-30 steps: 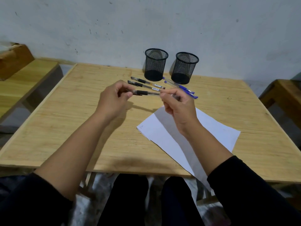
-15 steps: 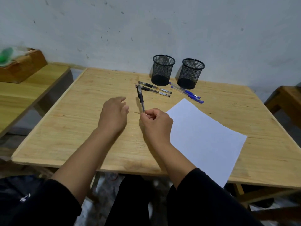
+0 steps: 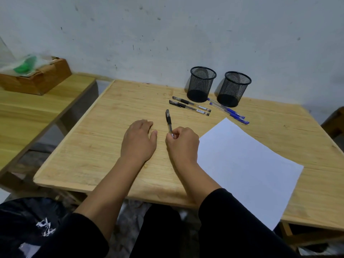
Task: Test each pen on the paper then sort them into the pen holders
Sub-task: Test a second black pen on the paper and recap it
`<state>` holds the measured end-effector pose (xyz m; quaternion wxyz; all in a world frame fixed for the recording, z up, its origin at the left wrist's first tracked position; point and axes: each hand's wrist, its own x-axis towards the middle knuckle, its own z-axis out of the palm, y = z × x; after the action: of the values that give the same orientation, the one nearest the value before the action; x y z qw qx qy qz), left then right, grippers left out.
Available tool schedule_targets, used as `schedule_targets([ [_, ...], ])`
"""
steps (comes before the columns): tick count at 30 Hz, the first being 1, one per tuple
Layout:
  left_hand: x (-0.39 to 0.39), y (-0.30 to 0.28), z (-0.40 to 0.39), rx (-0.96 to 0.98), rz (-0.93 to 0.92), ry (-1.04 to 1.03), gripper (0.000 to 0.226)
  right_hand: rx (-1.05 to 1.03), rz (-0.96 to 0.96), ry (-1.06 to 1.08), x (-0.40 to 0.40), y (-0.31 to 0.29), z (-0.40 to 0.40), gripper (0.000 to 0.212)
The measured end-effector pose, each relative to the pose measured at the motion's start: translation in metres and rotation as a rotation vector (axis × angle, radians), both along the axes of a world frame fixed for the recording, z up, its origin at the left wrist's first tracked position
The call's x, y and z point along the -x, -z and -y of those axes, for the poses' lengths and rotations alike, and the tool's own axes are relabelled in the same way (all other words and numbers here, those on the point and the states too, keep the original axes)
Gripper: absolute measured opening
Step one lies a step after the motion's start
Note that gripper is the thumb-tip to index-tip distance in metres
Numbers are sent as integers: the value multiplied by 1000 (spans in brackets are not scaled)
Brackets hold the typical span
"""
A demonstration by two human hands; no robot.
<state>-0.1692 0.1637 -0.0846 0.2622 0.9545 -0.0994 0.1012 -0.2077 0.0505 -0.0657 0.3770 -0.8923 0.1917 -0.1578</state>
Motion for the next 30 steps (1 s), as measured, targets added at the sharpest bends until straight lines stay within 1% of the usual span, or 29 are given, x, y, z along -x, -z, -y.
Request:
schedule_targets([
  [3,1,0,1,12,-1,0,43,29,-1,1,-2,2,0,21],
  [5,1,0,1,11,-5,2,43,11,-13,-5,-3,2,-1,22],
  [8,0,-4,1,26,-30,-1,42,-35,-17,-1,-4,-4,3,29],
  [11,-9,-16,5,63,-50,-11,38,-52,8,25,-13,-17,23,31],
  [16,-43,-40,34,69,0,44,31,75,-93,8,-43,-32,70,30],
  [20,-78,-40,54,16,-32,93,28,209,-172,-53,-63,-28,101,32],
  [26,-111,-26,66,-58,-38,162,30,384,-155,-141,-86,-17,127,30],
  [30,-123,-20,68,-51,1,174,29,405,-119,-140,-96,-11,130,28],
])
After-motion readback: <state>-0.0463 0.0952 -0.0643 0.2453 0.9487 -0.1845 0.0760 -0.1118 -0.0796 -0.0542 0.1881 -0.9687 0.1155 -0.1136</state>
